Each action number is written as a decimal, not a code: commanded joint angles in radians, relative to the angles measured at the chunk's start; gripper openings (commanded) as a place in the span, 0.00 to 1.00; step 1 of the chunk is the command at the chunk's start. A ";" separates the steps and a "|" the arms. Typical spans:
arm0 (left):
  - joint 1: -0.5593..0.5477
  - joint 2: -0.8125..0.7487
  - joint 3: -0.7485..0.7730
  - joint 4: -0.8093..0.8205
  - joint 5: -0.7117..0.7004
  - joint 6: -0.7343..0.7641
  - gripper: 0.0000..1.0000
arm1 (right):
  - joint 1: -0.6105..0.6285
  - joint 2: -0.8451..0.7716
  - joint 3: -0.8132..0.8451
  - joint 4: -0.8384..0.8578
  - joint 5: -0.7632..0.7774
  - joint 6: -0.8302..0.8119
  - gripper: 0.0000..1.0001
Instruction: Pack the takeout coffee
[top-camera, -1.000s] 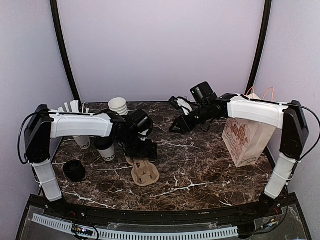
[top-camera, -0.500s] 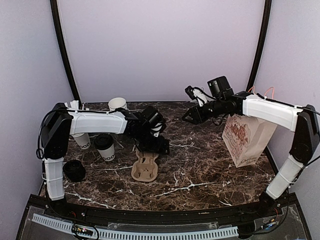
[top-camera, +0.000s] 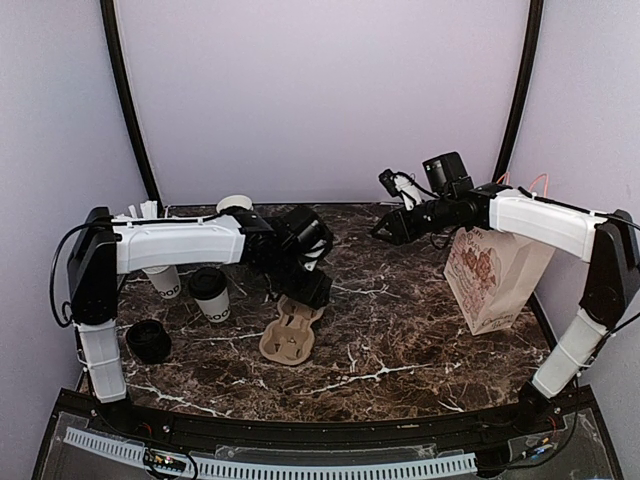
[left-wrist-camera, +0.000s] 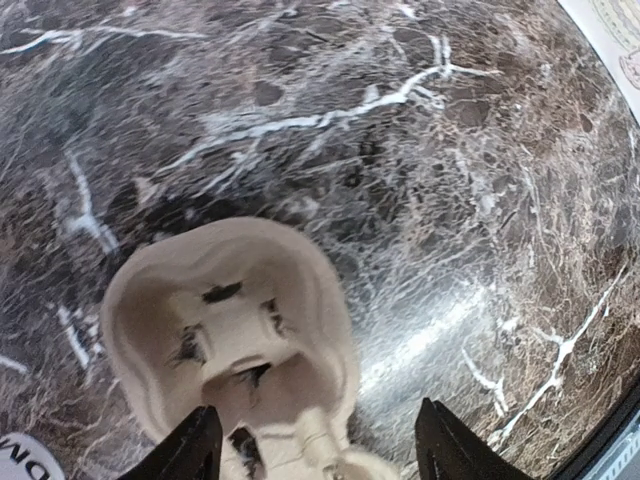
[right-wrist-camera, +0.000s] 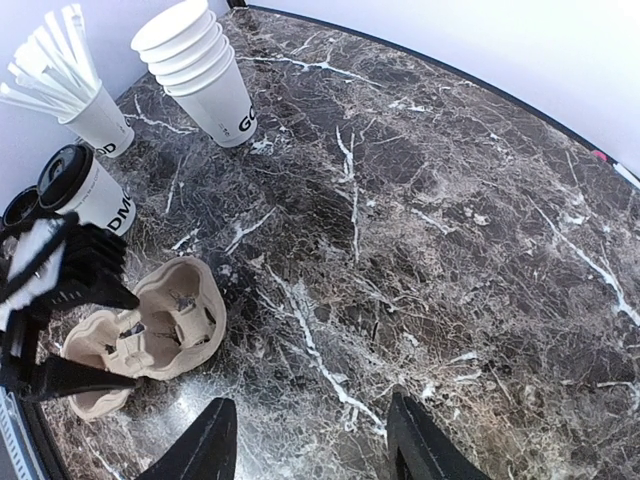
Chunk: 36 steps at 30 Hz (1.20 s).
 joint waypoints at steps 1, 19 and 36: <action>0.005 -0.088 -0.046 -0.168 -0.097 -0.121 0.69 | -0.010 -0.017 0.005 0.033 -0.013 0.005 0.51; 0.005 -0.050 -0.118 -0.124 0.004 -0.166 0.52 | -0.013 -0.012 0.004 0.037 -0.017 0.001 0.51; 0.003 0.056 0.047 -0.275 -0.064 -0.191 0.45 | -0.014 -0.018 -0.009 0.043 -0.018 0.000 0.51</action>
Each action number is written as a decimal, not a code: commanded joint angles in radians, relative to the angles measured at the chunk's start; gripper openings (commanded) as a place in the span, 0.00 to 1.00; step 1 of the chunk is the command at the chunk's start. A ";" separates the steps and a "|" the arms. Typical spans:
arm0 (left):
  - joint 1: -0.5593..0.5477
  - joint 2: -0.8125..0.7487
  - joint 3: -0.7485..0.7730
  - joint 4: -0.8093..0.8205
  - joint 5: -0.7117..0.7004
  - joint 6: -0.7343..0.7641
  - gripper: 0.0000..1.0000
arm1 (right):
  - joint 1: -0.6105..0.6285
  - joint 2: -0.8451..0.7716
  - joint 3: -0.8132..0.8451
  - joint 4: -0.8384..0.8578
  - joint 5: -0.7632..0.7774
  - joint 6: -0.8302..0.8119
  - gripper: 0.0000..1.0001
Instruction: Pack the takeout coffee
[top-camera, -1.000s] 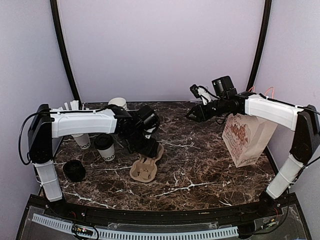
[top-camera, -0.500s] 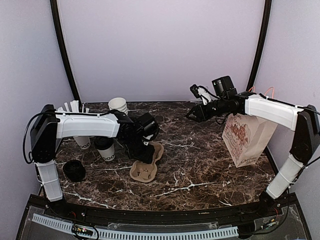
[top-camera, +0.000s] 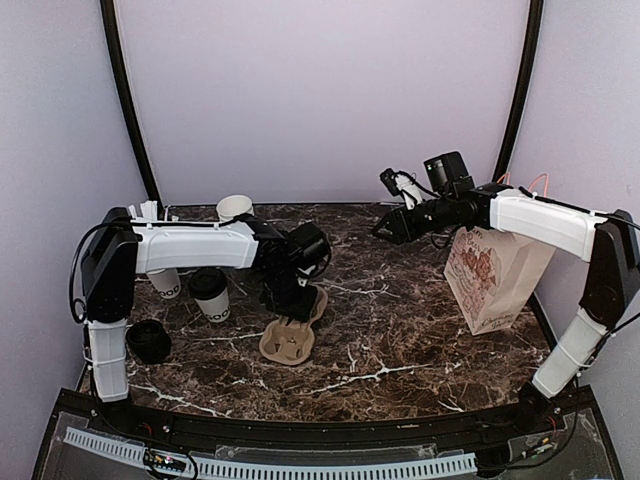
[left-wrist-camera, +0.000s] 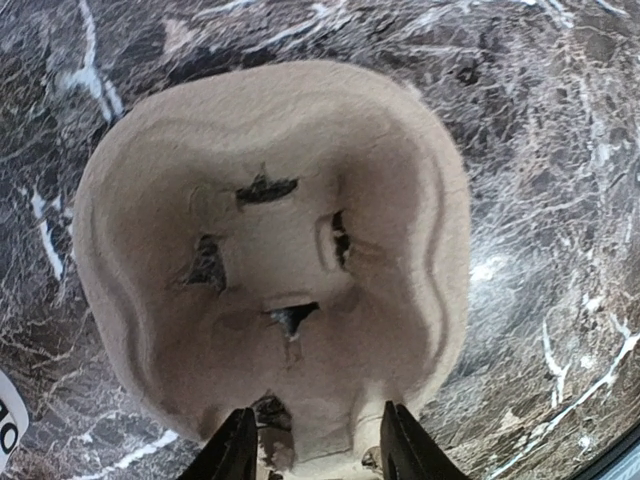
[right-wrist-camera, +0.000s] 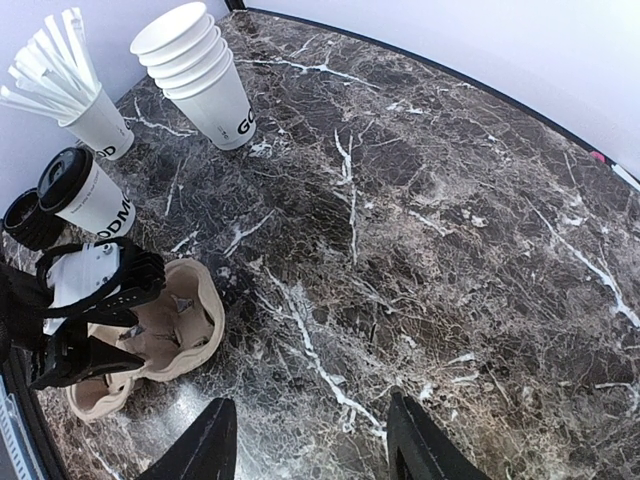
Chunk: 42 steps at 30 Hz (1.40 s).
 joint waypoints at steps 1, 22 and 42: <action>-0.003 -0.009 0.036 -0.105 -0.031 -0.026 0.45 | -0.006 -0.017 -0.007 0.040 -0.013 0.001 0.51; -0.003 0.027 0.020 -0.077 0.019 -0.021 0.40 | -0.007 -0.020 -0.003 0.036 -0.017 0.002 0.51; -0.002 -0.050 0.068 -0.148 -0.050 0.040 0.25 | -0.155 -0.150 0.395 -0.229 0.298 -0.182 0.55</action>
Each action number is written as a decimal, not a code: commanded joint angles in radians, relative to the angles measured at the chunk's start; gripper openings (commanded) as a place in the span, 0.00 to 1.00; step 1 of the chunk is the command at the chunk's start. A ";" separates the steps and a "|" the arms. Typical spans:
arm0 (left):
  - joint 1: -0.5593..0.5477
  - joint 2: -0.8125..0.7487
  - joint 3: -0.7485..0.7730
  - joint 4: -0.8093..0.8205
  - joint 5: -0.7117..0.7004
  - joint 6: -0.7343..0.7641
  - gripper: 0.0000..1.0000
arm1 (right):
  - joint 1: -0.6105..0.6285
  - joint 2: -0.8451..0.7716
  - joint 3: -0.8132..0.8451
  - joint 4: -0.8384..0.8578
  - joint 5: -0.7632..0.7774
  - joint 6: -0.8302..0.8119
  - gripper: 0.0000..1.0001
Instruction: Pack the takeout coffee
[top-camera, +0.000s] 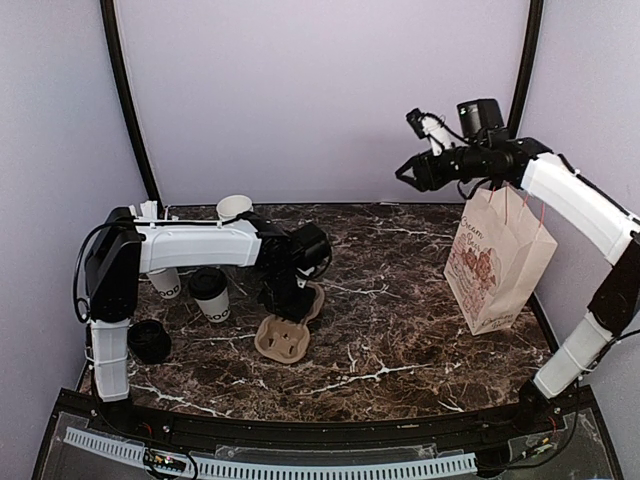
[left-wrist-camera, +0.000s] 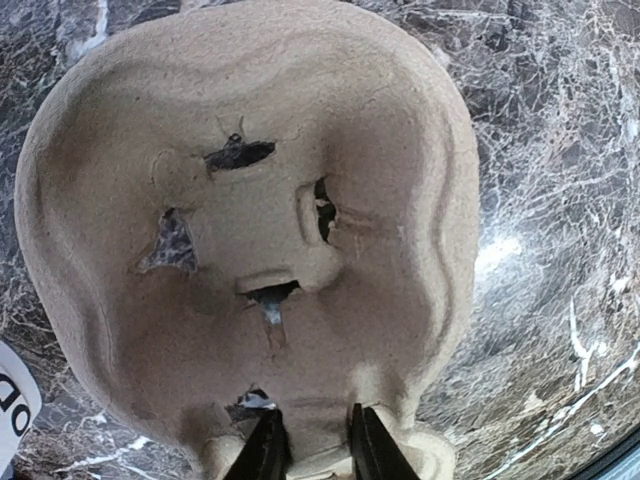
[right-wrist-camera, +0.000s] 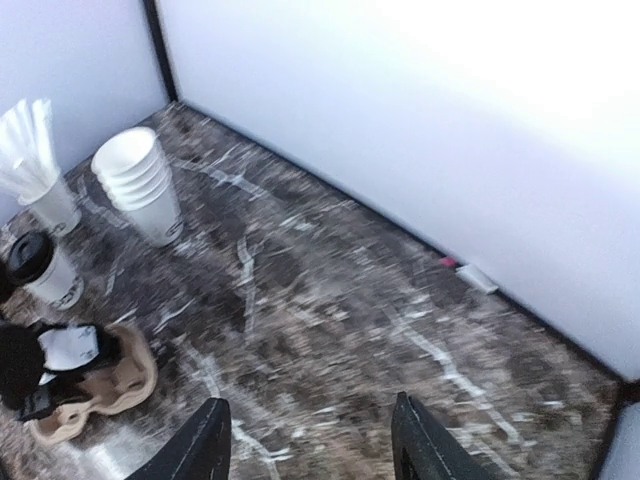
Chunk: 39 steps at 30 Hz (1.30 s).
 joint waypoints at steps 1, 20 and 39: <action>-0.002 -0.093 0.024 -0.053 -0.049 0.040 0.24 | -0.137 -0.115 0.132 -0.040 0.224 -0.072 0.55; 0.000 -0.162 0.057 0.104 0.059 0.269 0.22 | -0.719 -0.313 -0.140 -0.290 0.049 -0.076 0.68; 0.000 -0.238 -0.012 0.143 0.096 0.289 0.22 | -0.719 -0.234 -0.088 -0.422 -0.105 -0.038 0.64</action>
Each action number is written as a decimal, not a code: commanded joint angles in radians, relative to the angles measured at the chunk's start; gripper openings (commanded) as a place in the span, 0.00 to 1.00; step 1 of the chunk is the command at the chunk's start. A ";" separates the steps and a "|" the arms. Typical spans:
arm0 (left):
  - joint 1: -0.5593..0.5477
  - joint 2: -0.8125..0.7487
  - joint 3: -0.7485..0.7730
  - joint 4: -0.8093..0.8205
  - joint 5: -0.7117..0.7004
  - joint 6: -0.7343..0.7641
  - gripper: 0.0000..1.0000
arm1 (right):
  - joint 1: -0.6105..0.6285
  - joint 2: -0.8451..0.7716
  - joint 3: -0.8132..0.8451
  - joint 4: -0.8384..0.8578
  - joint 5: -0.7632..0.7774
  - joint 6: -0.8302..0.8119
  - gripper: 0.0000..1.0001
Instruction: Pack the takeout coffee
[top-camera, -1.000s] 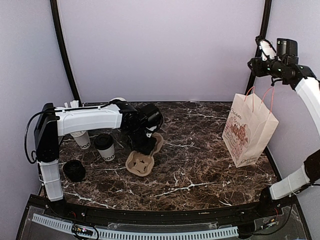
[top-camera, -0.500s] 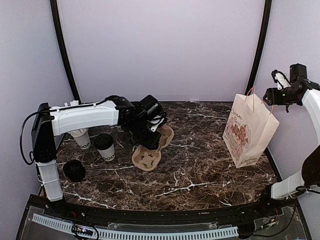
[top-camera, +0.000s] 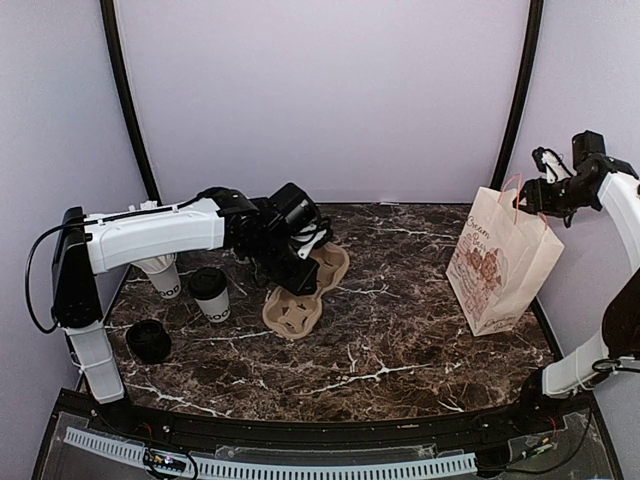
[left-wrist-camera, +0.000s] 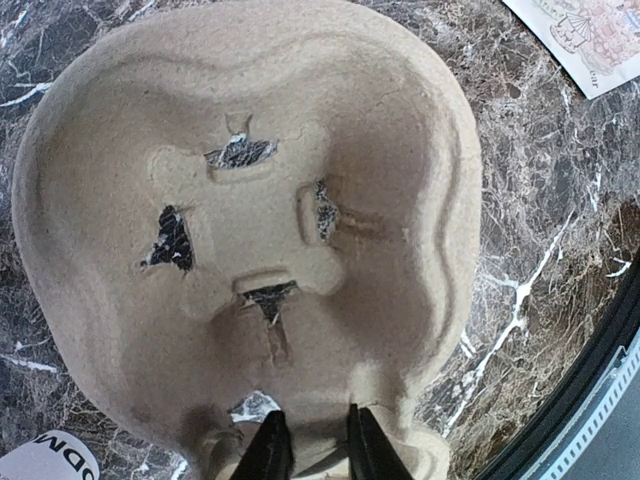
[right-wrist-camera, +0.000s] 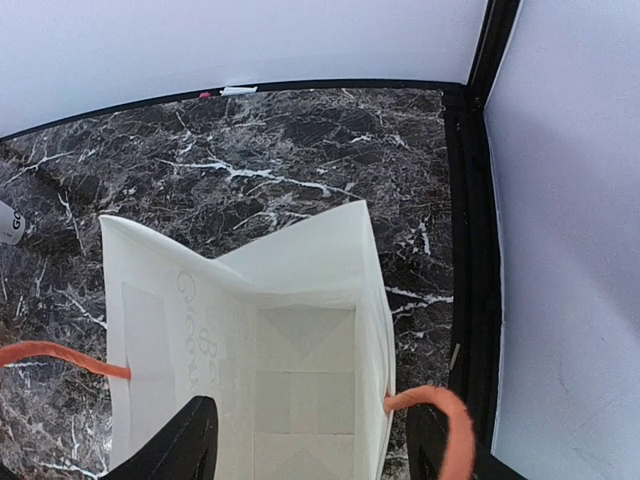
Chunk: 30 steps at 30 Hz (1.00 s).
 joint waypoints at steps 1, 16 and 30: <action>0.001 -0.051 -0.014 0.022 0.007 0.019 0.22 | -0.001 -0.032 0.014 -0.041 0.016 -0.002 0.63; 0.000 -0.055 0.017 -0.005 -0.016 0.041 0.22 | -0.002 -0.024 -0.009 -0.041 0.067 0.001 0.33; 0.013 -0.090 0.074 -0.052 -0.081 0.059 0.22 | 0.002 0.004 0.045 -0.030 0.070 -0.014 0.00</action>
